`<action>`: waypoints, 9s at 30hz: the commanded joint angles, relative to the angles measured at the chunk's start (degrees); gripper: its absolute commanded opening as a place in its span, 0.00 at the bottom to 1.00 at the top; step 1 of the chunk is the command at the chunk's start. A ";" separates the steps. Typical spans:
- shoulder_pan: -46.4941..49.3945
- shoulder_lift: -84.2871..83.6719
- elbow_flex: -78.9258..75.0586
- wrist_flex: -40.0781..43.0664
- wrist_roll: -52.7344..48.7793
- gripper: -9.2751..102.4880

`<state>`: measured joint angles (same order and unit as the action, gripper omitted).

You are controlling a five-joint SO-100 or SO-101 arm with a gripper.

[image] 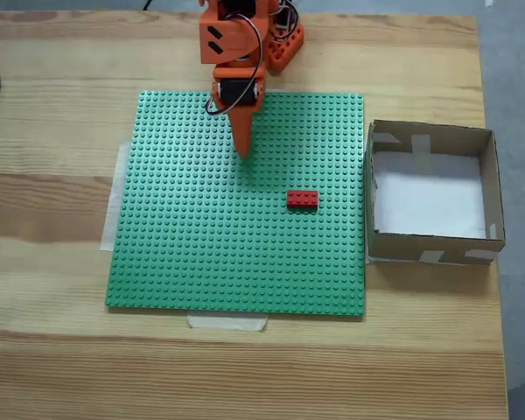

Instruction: Pick the red lego block and put it in the box.

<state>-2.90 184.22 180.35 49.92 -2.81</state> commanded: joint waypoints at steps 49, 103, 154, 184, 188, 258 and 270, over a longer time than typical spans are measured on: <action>0.26 -3.78 -9.14 2.81 -2.81 0.08; -16.44 -71.46 -82.88 27.86 17.84 0.09; -19.42 -93.34 -82.53 21.71 24.79 0.30; -18.46 -93.34 -74.79 11.25 17.23 0.29; -18.37 -93.34 -74.44 10.46 17.05 0.29; -20.48 -85.69 -83.50 17.93 18.72 0.08; -24.35 -84.46 -92.37 23.20 20.92 0.08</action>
<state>-26.28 96.94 92.29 72.25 17.84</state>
